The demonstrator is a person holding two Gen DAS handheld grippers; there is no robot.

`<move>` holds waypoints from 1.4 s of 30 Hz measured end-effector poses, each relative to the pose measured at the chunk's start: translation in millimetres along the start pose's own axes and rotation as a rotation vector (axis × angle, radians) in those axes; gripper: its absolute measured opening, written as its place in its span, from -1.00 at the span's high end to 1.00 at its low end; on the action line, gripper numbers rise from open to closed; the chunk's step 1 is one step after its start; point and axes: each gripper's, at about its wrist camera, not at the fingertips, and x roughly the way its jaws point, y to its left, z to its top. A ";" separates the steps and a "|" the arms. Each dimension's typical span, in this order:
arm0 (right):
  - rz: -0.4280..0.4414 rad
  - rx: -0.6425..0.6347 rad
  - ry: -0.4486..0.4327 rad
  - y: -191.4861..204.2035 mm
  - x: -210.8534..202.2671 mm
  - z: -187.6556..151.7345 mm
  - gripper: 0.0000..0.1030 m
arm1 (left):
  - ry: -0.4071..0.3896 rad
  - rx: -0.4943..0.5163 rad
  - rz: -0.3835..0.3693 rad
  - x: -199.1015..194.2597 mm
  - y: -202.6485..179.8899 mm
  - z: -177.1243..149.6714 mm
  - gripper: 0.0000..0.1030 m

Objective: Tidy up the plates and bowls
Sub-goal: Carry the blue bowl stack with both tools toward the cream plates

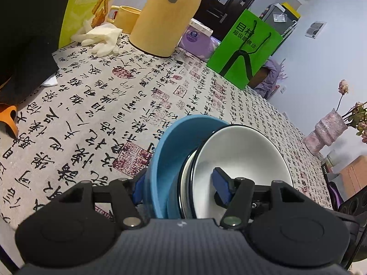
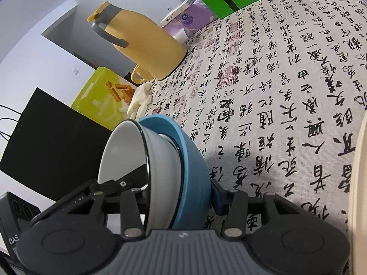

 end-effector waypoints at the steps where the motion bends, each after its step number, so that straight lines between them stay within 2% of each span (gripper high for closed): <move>1: 0.001 0.000 -0.001 -1.3 -2.7 -0.1 0.11 | 0.000 0.002 -0.001 -0.7 -1.7 -0.4 -0.17; 42: 0.010 0.034 -0.101 -29.9 -83.2 0.0 0.11 | -0.019 0.084 -0.042 -13.5 -77.1 -23.8 -0.18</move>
